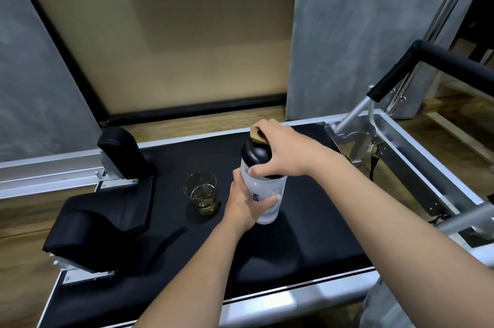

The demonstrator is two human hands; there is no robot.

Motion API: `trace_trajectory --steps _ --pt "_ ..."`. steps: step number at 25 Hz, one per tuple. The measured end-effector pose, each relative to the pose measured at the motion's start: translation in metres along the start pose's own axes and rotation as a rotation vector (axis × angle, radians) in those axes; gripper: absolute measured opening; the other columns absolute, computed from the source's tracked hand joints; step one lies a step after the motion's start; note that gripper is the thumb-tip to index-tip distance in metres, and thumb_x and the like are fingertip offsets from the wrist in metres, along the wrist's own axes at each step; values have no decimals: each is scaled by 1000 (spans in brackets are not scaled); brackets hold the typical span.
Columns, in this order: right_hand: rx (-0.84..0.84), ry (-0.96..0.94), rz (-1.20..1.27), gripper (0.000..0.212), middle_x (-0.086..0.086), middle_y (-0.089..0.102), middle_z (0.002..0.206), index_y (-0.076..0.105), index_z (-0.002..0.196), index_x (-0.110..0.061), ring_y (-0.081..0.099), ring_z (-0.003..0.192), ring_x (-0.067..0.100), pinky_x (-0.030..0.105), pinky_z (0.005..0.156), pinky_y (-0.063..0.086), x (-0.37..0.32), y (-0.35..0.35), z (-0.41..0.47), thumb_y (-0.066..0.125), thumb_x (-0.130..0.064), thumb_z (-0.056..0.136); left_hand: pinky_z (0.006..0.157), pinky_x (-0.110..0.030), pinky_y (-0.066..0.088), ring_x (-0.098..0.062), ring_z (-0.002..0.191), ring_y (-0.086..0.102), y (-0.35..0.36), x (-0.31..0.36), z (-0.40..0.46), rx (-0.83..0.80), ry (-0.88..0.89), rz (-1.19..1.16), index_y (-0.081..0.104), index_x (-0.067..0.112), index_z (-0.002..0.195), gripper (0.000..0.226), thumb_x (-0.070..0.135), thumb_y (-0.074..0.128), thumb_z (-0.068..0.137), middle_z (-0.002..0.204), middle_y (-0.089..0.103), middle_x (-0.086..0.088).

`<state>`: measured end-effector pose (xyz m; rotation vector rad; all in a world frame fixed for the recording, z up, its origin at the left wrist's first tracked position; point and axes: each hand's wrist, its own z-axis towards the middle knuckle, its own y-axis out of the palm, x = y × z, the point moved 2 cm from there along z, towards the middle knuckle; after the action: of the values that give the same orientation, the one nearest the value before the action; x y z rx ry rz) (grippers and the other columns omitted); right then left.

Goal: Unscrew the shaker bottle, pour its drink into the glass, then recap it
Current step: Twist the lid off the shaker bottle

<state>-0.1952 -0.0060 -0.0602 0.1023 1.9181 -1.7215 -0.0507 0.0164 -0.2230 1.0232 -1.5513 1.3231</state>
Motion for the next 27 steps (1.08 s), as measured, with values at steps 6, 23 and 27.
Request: trace_trajectory --steps 6,23,27 --pt "352 126 896 86 -13 65 129 59 140 -27 60 120 7 24 102 46 48 4 -17 82 -57 63 107 -52 56 -18 124 65 -1 -4 -1 57 25 -14 40 48 116 83 52 95 54 134 62 0" --pt "453 1013 1479 50 16 73 115 67 107 -9 73 101 37 48 79 63 149 147 -46 74 -55 89 110 -52 55 -16 129 63 3 -7 4 66 53 -7 39 58 113 84 51 99 55 137 61 2" --pt "462 1090 1332 50 18 71 123 70 112 -4 70 107 38 54 95 59 165 161 -45 72 -50 94 110 -50 55 -14 128 64 2 -8 5 70 65 -13 39 65 109 82 47 98 56 136 62 4"
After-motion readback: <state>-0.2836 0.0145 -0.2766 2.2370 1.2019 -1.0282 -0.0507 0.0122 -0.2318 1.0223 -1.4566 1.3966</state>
